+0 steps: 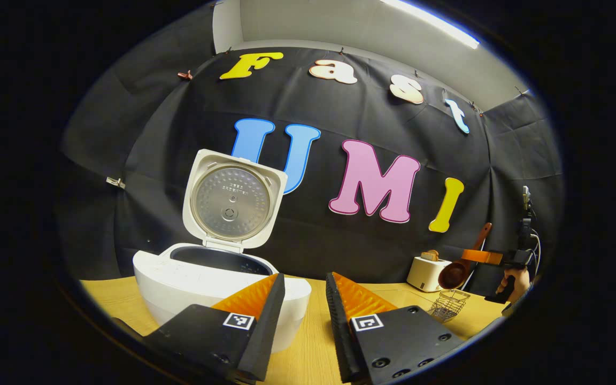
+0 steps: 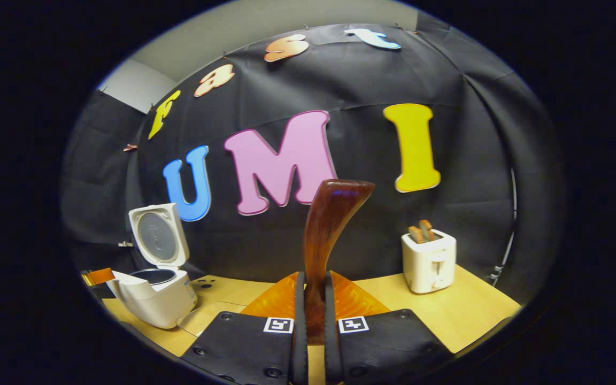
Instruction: Close the left gripper, press the button to open the rice cooker; take a wooden spoon from the chopstick holder with the right hand, scoop a spoonful of rice and pour it into the rice cooker, then put the wooden spoon back into the chopstick holder.
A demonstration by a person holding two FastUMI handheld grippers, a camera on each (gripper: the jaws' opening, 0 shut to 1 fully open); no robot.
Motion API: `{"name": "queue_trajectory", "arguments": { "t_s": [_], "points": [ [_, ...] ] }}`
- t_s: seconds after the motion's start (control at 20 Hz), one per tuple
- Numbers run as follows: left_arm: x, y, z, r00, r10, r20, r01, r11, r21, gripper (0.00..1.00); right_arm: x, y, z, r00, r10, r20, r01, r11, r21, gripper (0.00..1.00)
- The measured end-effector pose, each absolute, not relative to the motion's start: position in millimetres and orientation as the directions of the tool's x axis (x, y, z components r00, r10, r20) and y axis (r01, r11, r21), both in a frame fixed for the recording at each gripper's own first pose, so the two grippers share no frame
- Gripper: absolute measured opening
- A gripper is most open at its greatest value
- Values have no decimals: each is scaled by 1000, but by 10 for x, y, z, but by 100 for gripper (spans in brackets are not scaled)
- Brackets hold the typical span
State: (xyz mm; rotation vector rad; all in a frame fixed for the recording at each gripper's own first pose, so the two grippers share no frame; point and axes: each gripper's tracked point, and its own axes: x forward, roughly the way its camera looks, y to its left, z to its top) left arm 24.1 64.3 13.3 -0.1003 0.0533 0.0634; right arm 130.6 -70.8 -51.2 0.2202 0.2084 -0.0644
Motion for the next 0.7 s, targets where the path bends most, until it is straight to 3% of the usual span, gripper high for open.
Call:
{"name": "queue_trajectory", "arguments": {
  "t_s": [0.35, 0.7],
  "points": [
    [232, 751, 151, 995, 76, -57, -82, 989, -123, 52, 1716, 240, -1103, 918, 140, -371, -93, 985, 143, 16],
    [223, 804, 162, 995, 82, -52, -88, 987, -134, 52, 1701, 693, -1589, 861, 210, -463, -149, 975, 165, 16]
  ]
}}
